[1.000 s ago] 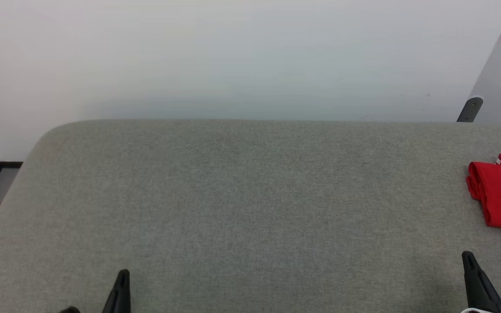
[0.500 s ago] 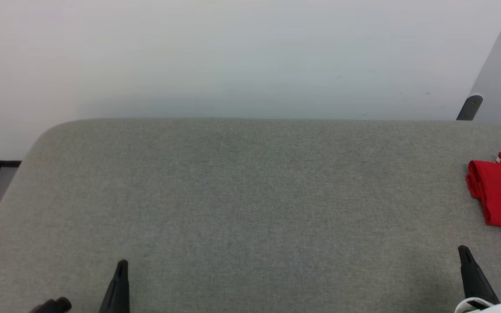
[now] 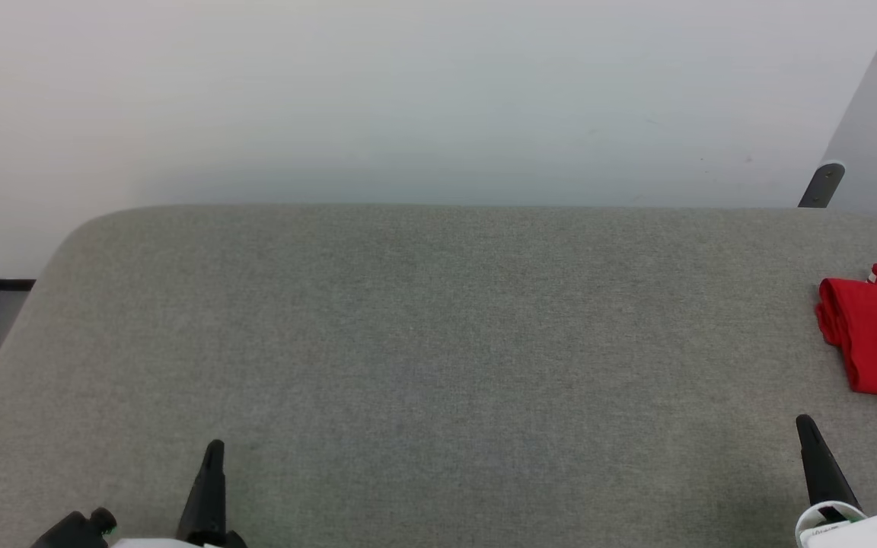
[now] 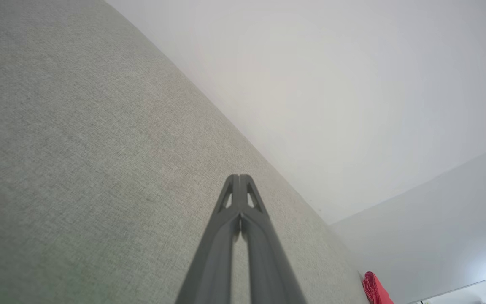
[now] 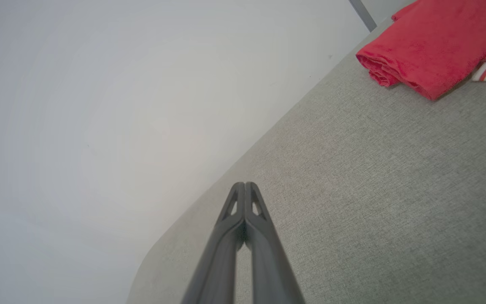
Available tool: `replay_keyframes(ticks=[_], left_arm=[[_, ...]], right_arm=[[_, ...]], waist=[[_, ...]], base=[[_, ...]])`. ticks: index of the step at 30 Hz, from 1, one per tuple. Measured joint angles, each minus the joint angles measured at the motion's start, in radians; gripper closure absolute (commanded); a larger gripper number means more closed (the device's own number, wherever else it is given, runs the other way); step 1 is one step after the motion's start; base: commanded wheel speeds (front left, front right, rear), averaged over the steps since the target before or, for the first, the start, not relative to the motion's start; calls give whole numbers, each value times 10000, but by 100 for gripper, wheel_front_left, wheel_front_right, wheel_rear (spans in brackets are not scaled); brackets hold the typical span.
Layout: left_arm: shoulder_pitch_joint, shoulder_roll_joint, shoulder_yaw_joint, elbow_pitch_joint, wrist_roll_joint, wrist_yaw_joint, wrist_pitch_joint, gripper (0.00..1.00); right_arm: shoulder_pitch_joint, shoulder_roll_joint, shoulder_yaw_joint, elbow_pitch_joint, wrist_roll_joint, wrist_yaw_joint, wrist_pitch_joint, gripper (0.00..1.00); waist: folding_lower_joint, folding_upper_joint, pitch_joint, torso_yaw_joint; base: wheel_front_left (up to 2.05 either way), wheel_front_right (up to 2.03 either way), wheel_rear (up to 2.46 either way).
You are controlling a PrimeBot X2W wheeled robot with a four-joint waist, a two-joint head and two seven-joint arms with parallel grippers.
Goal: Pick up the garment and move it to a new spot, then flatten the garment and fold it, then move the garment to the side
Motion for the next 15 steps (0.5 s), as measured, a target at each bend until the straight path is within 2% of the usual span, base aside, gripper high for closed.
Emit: replay_keyframes(ticks=[6,15], left_arm=[[-236,-46,67,111,-1003,0,288,100],[-451,-105,127,215,-1958,0,543,100]], right_arm=[[-237,36,-2,222,984,0,151,100],[-461,77,-2,424,1864,-2,263,100]], waist=[[0,0,34,-15],[-1,0,68,-30]], base=[[0,0,0],[0,0,0]])
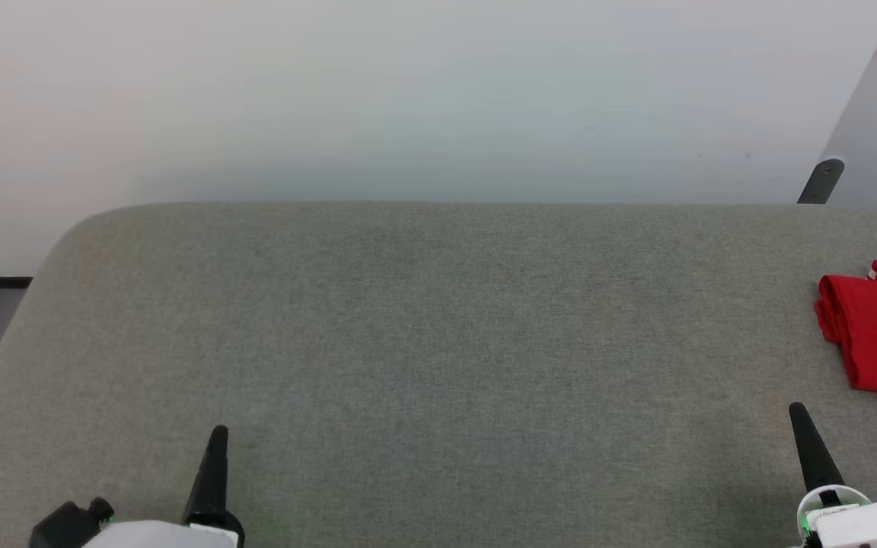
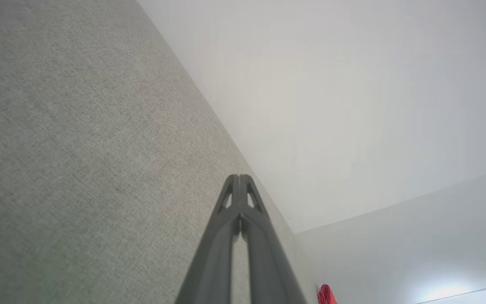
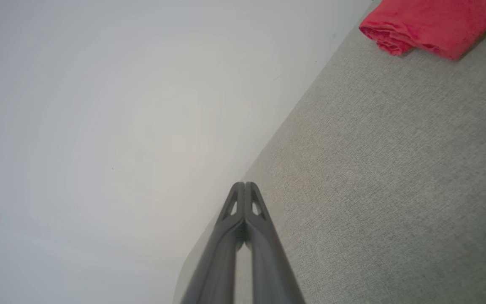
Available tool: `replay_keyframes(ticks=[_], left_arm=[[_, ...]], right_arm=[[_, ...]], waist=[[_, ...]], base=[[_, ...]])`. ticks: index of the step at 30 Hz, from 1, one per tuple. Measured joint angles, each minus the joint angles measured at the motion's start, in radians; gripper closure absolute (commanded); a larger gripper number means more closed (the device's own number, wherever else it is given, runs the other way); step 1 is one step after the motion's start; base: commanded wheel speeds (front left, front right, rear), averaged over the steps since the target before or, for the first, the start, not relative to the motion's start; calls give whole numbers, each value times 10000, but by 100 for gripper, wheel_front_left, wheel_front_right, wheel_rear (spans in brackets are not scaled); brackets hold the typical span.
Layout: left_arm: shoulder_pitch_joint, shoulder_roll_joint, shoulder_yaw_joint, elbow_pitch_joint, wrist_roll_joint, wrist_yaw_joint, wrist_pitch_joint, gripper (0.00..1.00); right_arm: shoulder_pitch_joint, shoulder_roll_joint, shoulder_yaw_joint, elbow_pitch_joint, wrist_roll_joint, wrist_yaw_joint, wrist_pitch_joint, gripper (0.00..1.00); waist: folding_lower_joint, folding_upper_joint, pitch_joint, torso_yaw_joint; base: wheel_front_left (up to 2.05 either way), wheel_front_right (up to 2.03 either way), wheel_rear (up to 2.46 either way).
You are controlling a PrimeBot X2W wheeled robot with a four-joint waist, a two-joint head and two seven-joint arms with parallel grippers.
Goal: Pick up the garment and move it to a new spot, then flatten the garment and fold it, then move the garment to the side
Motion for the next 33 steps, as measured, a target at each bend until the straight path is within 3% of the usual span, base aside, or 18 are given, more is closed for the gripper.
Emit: replay_keyframes(ticks=[33], left_arm=[[-698,-140,207,336,-2807,0,813,100]], right_arm=[[-619,115,-2,629,2727,-2,385,100]], waist=[[0,0,125,-54]], base=[[0,0,0]])
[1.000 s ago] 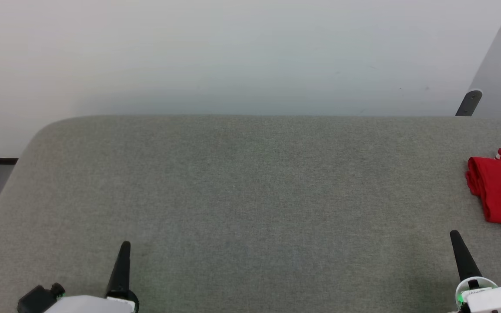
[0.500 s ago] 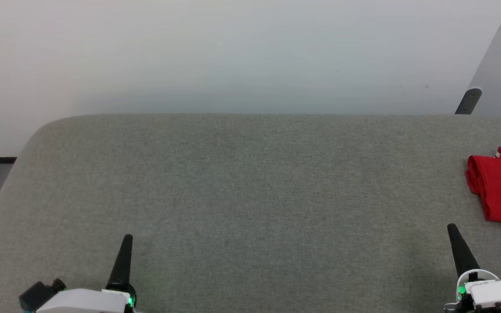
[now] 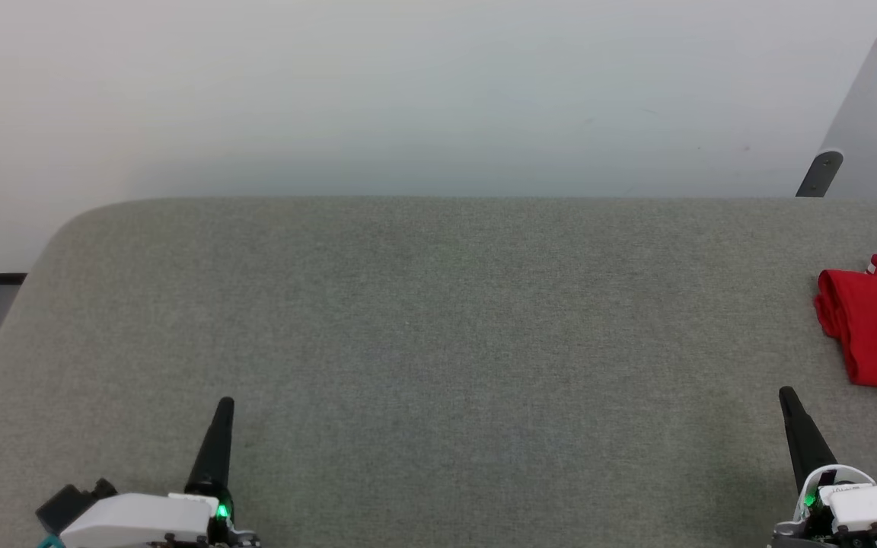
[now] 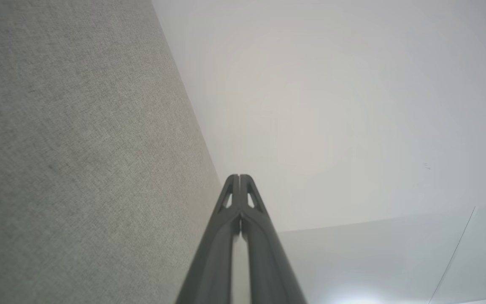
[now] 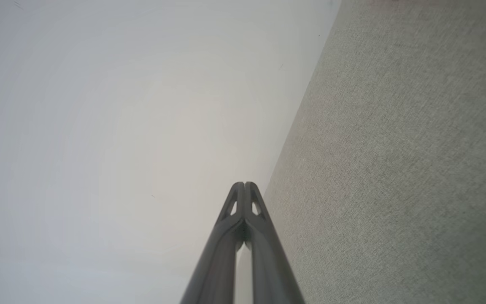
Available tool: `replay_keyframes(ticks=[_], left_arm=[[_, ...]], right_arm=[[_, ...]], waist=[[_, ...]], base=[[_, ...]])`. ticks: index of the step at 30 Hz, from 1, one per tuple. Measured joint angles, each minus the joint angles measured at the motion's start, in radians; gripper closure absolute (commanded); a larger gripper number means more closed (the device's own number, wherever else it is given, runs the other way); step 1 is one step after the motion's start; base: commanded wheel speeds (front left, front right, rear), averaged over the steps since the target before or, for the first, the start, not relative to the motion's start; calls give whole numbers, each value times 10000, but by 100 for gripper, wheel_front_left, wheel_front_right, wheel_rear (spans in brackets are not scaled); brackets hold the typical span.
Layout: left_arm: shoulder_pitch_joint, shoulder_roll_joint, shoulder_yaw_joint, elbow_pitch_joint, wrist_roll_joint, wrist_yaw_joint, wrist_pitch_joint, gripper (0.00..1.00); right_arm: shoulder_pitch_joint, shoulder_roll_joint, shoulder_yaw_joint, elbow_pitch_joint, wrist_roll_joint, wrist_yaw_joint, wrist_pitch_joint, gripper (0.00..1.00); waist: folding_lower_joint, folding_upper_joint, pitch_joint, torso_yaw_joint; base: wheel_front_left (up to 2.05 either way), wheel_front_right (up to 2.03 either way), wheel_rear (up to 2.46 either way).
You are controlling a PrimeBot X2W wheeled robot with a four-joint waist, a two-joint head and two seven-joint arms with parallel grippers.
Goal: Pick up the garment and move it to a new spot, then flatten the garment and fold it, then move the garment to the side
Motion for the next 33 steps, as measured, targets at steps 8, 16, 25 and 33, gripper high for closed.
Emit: replay_keyframes(ticks=[8,16,25,33], left_arm=[[-139,-29,48,67,-581,0,180,100],[-272,-63,88,142,-1133,-2,341,100],[-434,-94,130,201,-1701,-2,514,100],[-526,-123,167,251,-2167,-2,650,100]], right_arm=[[-188,13,-2,125,548,-2,84,100],[-284,35,-2,245,1058,-2,150,100],[-426,52,-2,366,1624,-2,222,100],[-526,65,-2,477,2084,-2,299,100]], waist=[[0,0,30,-13],[0,0,60,-26],[0,0,94,-41],[0,0,123,-54]], base=[[0,0,0],[0,0,0],[0,0,0],[0,0,0]])
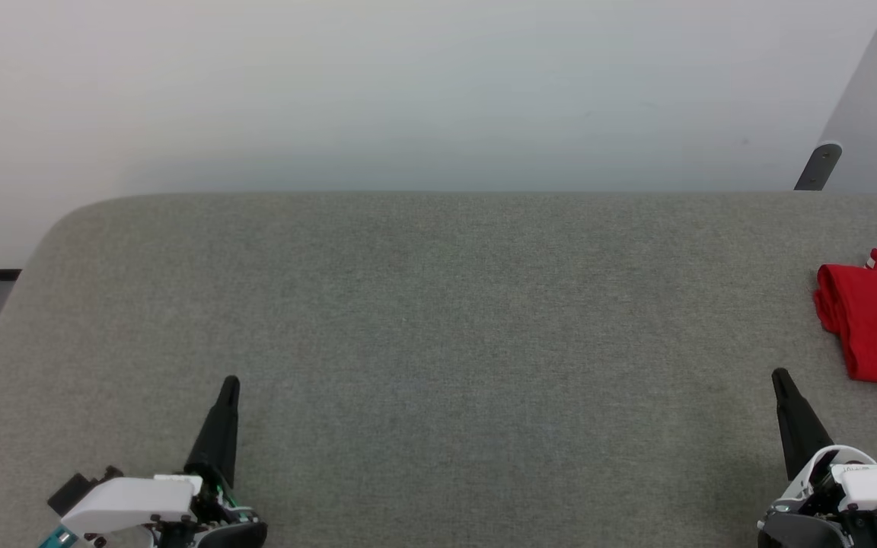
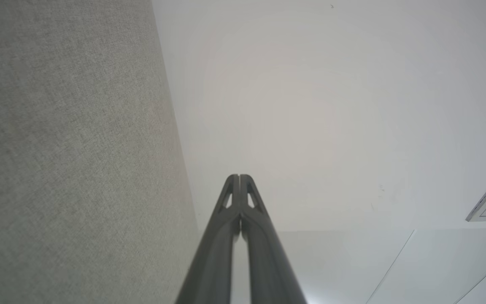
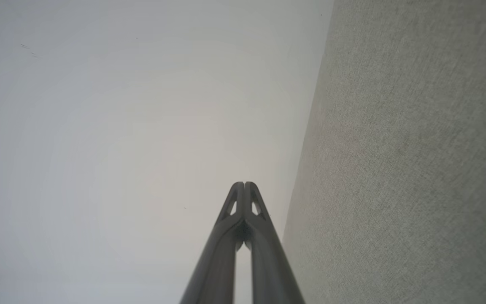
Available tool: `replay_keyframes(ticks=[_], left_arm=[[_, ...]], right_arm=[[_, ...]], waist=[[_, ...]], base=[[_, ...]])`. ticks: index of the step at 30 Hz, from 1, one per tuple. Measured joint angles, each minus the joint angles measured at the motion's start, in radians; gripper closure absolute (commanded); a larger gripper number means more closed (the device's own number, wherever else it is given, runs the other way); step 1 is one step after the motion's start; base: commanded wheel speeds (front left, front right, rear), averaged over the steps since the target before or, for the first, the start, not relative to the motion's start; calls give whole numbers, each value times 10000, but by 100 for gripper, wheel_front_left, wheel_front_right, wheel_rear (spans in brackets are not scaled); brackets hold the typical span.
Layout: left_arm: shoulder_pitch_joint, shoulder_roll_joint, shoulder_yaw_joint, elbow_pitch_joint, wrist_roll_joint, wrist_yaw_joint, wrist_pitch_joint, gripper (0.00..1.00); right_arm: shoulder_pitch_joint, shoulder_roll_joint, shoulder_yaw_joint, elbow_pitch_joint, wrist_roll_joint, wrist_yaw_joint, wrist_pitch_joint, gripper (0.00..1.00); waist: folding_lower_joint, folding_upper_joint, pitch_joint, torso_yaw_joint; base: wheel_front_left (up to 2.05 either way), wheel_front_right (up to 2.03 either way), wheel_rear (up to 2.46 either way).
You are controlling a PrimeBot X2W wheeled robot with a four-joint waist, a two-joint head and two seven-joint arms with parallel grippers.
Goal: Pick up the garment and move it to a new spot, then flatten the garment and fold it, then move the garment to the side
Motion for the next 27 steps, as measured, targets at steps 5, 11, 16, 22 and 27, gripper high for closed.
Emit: replay_keyframes(ticks=[5,11,16,22,27], left_arm=[[-4,-4,6,4,-12,0,0,100],[-5,-6,12,4,-12,-2,12,100],[-6,-10,15,4,-12,-2,12,100],[-7,-15,19,4,-10,-2,12,100],[-7,-19,23,4,-10,-2,13,100]], right_arm=[[-42,2,0,0,0,0,0,100],[-42,2,0,0,2,0,0,100],[-42,2,0,0,2,0,0,100],[-42,2,0,0,2,0,0,100],[-42,2,0,0,4,0,0,100]], waist=[[1,0,0,0],[1,0,0,0],[0,0,0,0],[1,0,0,0],[0,0,0,0]], base=[[0,0,0],[0,0,0],[0,0,0],[0,0,0],[0,0,0]])
